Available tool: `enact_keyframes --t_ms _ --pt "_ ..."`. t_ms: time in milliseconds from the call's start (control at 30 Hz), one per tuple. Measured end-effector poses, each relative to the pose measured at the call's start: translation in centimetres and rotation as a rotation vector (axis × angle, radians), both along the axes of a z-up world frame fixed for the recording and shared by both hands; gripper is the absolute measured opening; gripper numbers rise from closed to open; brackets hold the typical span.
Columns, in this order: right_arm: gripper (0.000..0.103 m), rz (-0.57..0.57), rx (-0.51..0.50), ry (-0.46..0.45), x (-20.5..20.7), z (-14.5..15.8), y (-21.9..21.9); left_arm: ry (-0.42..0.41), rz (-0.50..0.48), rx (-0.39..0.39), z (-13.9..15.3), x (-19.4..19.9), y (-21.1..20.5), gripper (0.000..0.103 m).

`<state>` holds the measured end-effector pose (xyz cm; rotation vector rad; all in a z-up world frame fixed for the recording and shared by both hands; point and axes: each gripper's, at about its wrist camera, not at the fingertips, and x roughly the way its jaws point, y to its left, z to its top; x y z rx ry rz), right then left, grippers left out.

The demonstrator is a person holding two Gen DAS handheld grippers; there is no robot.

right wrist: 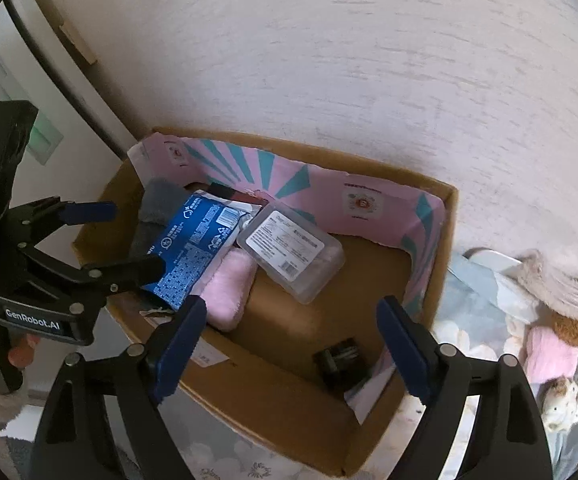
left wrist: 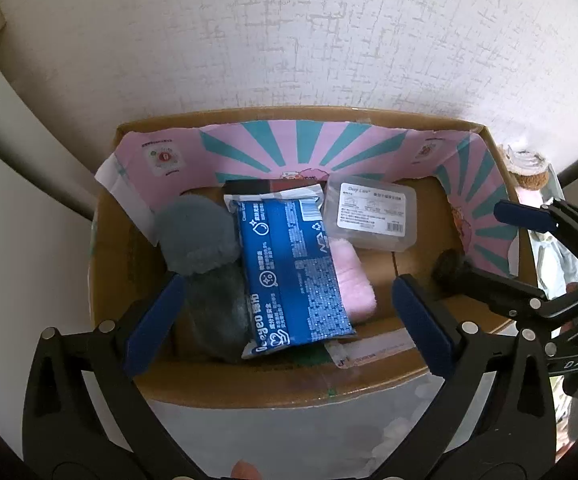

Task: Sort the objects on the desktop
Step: 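Carry the packet and jar into the cardboard box and release both, then withdraw both grippers from the box toward the remaining items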

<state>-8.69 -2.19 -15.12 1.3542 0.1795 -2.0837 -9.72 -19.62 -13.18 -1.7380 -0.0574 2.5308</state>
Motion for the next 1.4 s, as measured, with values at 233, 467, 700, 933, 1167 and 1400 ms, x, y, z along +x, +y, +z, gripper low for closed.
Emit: enact_keyframes --t_ms 233,467,700,933,1167,1400 --pt "0.084 0.006 0.011 0.025 0.4 0.7 0.6 0.008 0.0 0.001 0.2 0.6 1.4 0.102" --pt "0.085 0.029 0.013 0.07 1.2 3.0 1.4 0.041 -0.02 0.001 1.8 1.2 2.8 0.102" --pt "0.085 -0.016 0.033 0.064 1.9 4.9 5.0 0.105 -0.007 -0.025 3.9 2.0 3.2 0.103" --pt "0.085 -0.062 0.142 0.111 3.6 6.5 10.1 0.115 -0.021 0.046 5.3 2.5 4.6 0.103" --pt "0.085 -0.167 0.144 0.101 4.2 7.3 16.8 0.143 0.028 0.001 6.7 3.4 6.7 0.103" --pt "0.085 -0.253 0.128 0.156 5.2 9.3 22.2 0.182 0.002 0.036 8.2 4.5 9.1 0.103"
